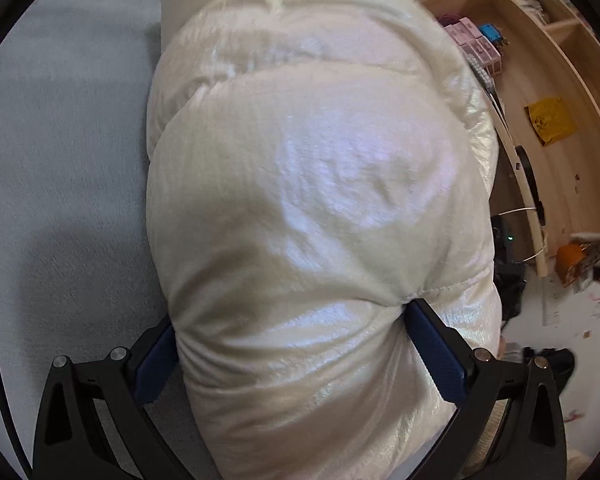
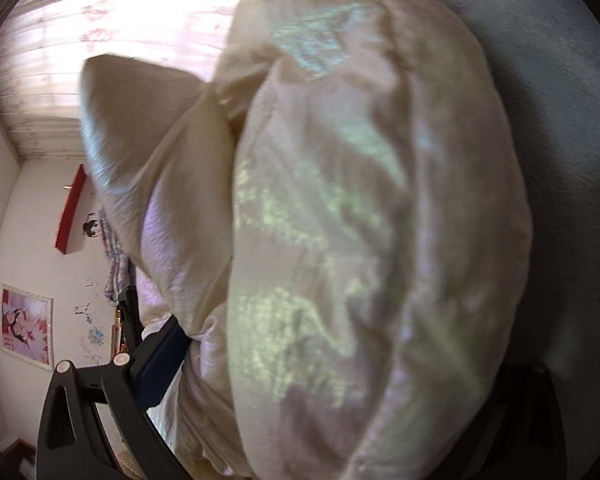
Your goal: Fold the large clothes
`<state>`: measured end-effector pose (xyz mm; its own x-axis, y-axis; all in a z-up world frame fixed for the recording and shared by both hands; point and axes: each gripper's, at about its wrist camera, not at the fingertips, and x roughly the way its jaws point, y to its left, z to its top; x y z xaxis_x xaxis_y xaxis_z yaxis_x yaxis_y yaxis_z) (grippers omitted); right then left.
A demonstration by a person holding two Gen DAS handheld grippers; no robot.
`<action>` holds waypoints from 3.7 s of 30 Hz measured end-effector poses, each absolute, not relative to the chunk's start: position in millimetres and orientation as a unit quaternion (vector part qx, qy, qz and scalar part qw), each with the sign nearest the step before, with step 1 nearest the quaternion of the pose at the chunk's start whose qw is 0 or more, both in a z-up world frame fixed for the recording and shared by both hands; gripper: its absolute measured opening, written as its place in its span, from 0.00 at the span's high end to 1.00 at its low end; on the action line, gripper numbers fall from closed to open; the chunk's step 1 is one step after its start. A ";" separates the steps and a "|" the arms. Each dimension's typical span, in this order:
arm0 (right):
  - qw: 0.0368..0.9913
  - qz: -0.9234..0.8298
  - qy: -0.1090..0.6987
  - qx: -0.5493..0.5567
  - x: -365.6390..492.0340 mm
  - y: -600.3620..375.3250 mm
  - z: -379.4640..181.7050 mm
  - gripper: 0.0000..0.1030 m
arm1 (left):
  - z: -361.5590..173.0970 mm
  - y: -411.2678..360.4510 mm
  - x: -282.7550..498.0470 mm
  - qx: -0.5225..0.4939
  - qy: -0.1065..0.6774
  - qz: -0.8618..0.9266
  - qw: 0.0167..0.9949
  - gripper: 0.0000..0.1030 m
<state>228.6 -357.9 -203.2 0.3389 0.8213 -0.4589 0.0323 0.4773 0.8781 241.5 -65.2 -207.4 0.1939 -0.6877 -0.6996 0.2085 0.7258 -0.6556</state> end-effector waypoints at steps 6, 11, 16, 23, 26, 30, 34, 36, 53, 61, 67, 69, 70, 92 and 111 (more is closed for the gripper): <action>0.731 0.331 0.454 0.387 223.2 -323.9 -170.1 0.04 | -173.0 -47.4 237.7 -0.183 0.499 -0.288 0.797 0.01; 0.757 0.355 0.413 0.362 222.3 -291.2 -139.9 0.08 | -150.6 -14.7 238.8 -0.193 0.468 -0.275 0.817 0.01; 0.766 0.367 0.401 0.343 231.2 -258.0 -122.3 0.08 | -131.3 22.8 240.6 -0.205 0.448 -0.261 0.831 0.01; 0.767 0.400 0.397 0.308 283.0 -177.0 -94.6 0.08 | -111.9 122.7 272.8 -0.207 0.417 -0.227 0.855 0.01; 0.767 0.415 0.391 0.294 316.0 -129.7 -85.0 0.08 | -102.2 179.4 305.7 -0.206 0.402 -0.211 0.867 0.01; 0.769 0.431 0.375 0.285 364.5 -68.3 -75.0 0.08 | -91.4 251.0 355.0 -0.203 0.377 -0.188 0.884 0.01; 0.776 0.441 0.355 0.278 424.5 -3.5 -72.3 0.08 | -94.8 319.7 407.7 -0.213 0.350 -0.170 0.896 0.01; 0.780 0.443 0.345 0.277 451.0 20.8 -76.0 0.08 | -103.5 347.8 434.7 -0.217 0.347 -0.163 0.898 0.01; 0.792 0.400 0.361 0.287 545.4 109.6 -188.0 0.01 | -220.5 431.1 486.3 -0.256 0.340 -0.106 0.899 0.01; 0.798 0.367 0.362 0.311 508.9 93.2 -181.1 0.00 | -178.0 403.4 453.9 -0.171 0.332 -0.071 0.925 0.01; 0.804 0.332 0.370 0.327 458.2 62.8 -172.7 0.00 | -145.3 374.6 416.3 -0.152 0.342 -0.077 0.924 0.01; 0.807 0.324 0.378 0.317 442.2 59.8 -166.7 0.00 | -136.2 364.9 400.5 -0.148 0.348 -0.078 0.922 0.01; 0.810 0.318 0.384 0.309 430.6 57.7 -162.0 0.00 | -130.0 362.6 389.9 -0.150 0.350 -0.080 0.921 0.01; 0.831 0.283 0.429 0.214 124.2 -15.6 -3.0 0.00 | 7.9 209.4 69.9 -0.083 0.390 -0.055 0.916 0.01; 0.928 0.192 0.313 0.057 -34.9 -77.2 69.5 0.00 | 33.4 97.4 -75.2 -0.014 0.367 -0.044 0.929 0.01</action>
